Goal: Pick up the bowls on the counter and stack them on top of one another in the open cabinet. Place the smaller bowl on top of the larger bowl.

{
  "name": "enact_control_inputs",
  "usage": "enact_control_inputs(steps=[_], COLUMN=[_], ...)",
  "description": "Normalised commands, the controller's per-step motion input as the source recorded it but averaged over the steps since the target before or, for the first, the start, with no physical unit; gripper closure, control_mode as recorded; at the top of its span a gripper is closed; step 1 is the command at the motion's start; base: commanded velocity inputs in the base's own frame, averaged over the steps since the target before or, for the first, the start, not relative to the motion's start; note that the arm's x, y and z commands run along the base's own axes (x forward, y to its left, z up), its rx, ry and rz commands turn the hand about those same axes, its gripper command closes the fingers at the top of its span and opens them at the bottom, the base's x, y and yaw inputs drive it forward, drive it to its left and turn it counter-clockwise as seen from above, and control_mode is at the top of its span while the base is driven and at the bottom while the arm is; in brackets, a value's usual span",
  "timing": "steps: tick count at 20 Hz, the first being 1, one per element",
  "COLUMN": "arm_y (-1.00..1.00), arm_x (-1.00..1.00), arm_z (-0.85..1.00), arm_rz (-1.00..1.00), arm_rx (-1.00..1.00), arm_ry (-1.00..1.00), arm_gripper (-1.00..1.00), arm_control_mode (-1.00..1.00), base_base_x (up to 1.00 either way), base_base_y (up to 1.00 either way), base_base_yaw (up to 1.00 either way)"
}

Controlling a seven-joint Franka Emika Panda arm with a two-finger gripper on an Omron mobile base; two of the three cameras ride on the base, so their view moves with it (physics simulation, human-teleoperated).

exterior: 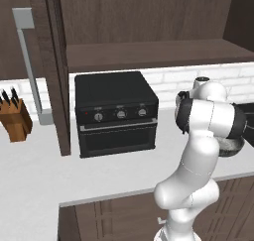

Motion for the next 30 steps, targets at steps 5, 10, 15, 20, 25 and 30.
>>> enact_control_inputs(steps=[5, 10, 15, 20, 25, 30], arm_y=[-0.04, -0.2, -0.12, -0.01, 0.0, 0.0], arm_x=[0.38, 0.33, 0.32, 0.27, 0.08, 0.0], arm_z=[-0.28, -0.22, -0.33, -0.38, -0.07, 0.01], arm_rz=[0.02, 0.03, 0.03, 0.03, 0.01, 0.0], arm_rx=[-0.05, -0.04, -0.07, -0.05, 0.0, 0.0], arm_ry=[0.0, 0.0, 0.0, 0.02, 0.01, -0.03], arm_gripper=[-1.0, -1.0, -1.0, 1.0, 1.0, 1.0], arm_control_mode=[-1.0, -1.0, -1.0, -1.0, -1.0, -1.0], base_base_x=[0.0, 0.0, 0.0, 0.0, 0.0, 0.0], base_base_y=[0.0, 0.0, 0.0, 0.0, 0.0, 0.0], base_base_yaw=[0.0, 0.0, 0.0, 0.0, 0.0, 0.0])
